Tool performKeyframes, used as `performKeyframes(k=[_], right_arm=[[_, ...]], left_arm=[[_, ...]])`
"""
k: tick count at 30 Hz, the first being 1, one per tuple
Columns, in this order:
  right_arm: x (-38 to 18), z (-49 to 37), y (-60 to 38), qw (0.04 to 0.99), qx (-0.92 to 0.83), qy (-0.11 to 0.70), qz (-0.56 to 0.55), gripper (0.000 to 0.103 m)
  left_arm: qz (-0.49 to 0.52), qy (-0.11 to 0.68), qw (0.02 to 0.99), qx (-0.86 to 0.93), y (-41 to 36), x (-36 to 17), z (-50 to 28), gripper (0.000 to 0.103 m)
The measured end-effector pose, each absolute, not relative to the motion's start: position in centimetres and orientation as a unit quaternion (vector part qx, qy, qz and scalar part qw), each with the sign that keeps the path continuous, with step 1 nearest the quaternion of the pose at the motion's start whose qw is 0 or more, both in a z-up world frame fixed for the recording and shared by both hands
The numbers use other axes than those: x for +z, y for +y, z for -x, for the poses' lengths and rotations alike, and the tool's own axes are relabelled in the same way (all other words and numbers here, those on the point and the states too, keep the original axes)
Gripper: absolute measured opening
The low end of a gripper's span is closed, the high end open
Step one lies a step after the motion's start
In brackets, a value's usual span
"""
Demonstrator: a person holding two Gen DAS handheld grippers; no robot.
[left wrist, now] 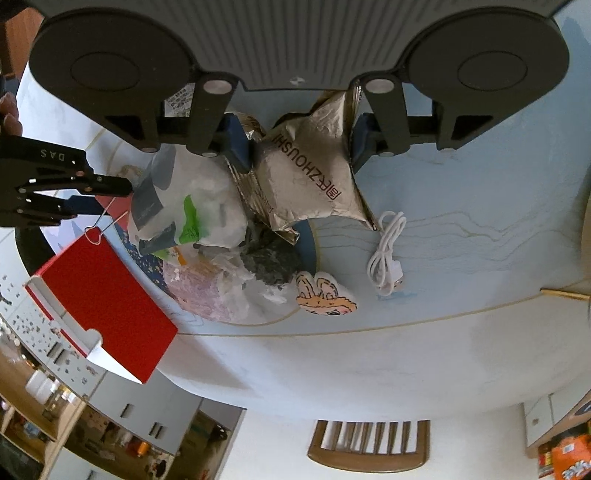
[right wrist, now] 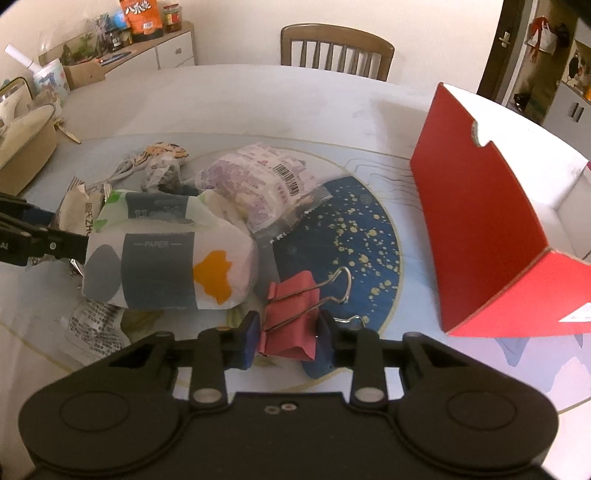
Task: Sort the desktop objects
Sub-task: 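Grasp the silver ZHOUSHI bag with left tool while right tool grasps the pink binder clip, then carry the silver bag and pink clip over the red box with both tools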
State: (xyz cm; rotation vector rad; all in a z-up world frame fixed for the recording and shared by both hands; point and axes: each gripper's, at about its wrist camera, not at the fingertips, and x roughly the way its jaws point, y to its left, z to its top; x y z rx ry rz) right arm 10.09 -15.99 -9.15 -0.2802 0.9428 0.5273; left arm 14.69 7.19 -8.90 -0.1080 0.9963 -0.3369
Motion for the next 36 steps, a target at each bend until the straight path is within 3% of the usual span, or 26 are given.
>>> performKeyframes(k=[36], right_arm=[[-0.1,-6.5,-24.6,0.886,0.246,0.389,0.053,0.032]], left_arm=[[0.123,0.447,0.865,-0.191,2.8,-1.6,-10.1,0.053]])
